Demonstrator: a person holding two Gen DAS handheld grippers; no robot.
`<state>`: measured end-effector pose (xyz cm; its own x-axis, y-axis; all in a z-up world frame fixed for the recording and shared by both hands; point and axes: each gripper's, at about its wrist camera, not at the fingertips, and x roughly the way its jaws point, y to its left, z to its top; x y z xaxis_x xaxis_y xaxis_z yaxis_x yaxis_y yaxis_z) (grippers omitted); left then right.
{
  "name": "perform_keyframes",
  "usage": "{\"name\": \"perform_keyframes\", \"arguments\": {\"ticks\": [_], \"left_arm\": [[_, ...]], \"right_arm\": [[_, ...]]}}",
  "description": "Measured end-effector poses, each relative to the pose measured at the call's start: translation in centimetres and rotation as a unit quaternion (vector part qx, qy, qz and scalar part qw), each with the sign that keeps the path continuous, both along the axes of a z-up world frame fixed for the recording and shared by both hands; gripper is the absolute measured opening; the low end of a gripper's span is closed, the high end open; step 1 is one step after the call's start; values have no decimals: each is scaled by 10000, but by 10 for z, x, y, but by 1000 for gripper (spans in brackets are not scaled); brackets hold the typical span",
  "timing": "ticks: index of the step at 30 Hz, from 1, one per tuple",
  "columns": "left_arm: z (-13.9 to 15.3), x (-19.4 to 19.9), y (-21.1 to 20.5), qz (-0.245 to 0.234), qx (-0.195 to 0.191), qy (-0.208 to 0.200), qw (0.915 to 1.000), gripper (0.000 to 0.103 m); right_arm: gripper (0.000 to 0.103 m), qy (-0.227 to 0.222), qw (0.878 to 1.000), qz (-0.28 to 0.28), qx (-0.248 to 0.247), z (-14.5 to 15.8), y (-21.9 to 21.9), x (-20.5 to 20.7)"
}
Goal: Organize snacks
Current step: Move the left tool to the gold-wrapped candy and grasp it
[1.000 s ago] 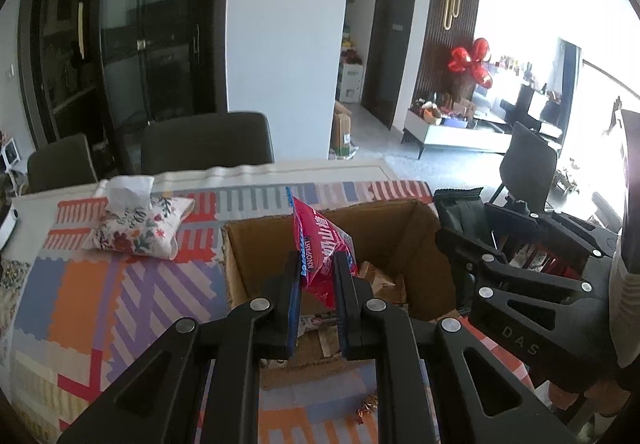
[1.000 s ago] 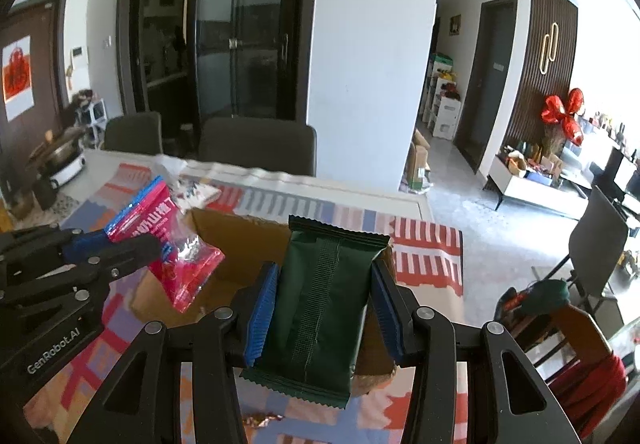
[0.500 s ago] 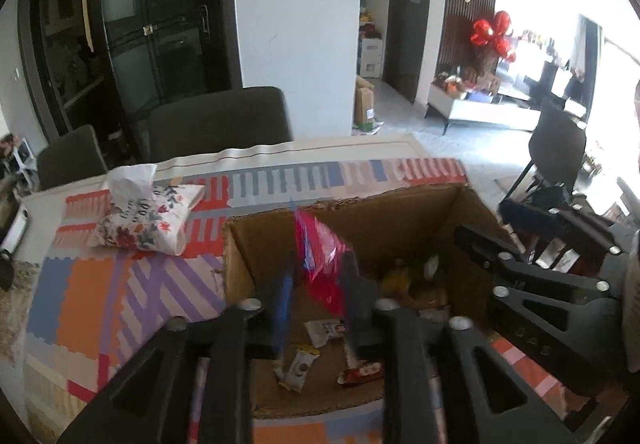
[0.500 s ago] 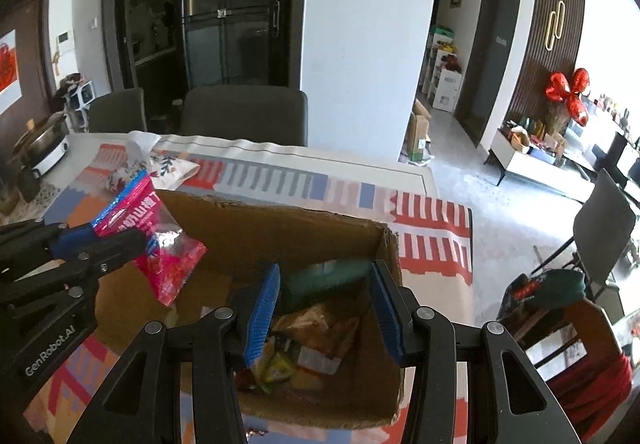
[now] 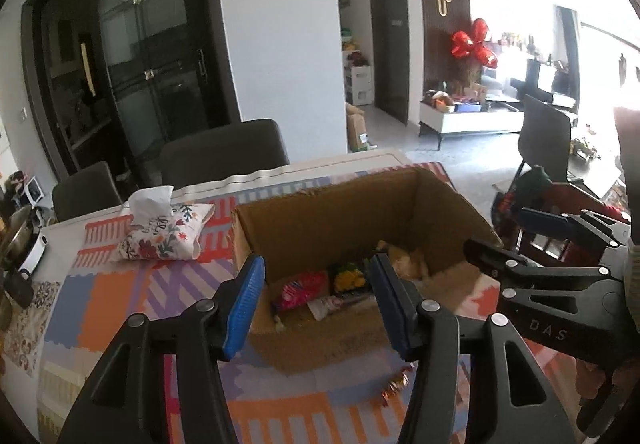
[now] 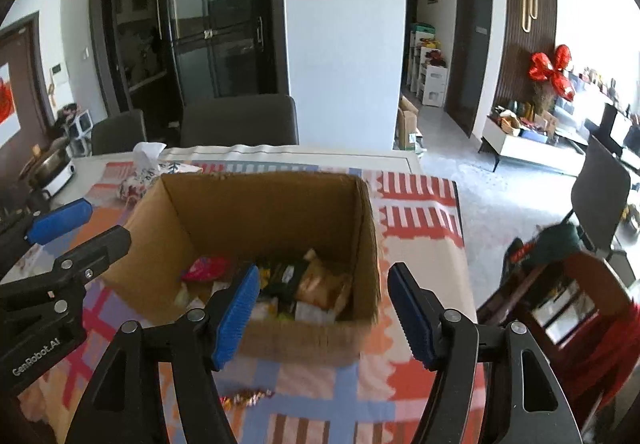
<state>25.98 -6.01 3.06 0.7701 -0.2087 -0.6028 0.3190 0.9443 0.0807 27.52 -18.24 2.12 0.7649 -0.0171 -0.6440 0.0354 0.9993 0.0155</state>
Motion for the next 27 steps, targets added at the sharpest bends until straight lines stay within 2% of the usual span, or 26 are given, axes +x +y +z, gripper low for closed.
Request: {"name": "perform_keyframes", "arguments": {"ticks": [7,12,21,27], "left_arm": [[-8,-31,-1,-159,-131,120,9997,58],[-26,-46,-4,-216,-129,306,9992,59],[-73,-53,-17,-343,-149,933,9949,59],[-105,-46,-26,-407,-206,1406,9890,58]], "right_arm": [[73,-41,9997,-222,28,-7,-1,-38],[73,-18,9991,-421,104,-18,-7,-59],[73,359,9975,-573,193,-52,-15,-77],[73,695,9951,-680,203,-80,-19,-79]]}}
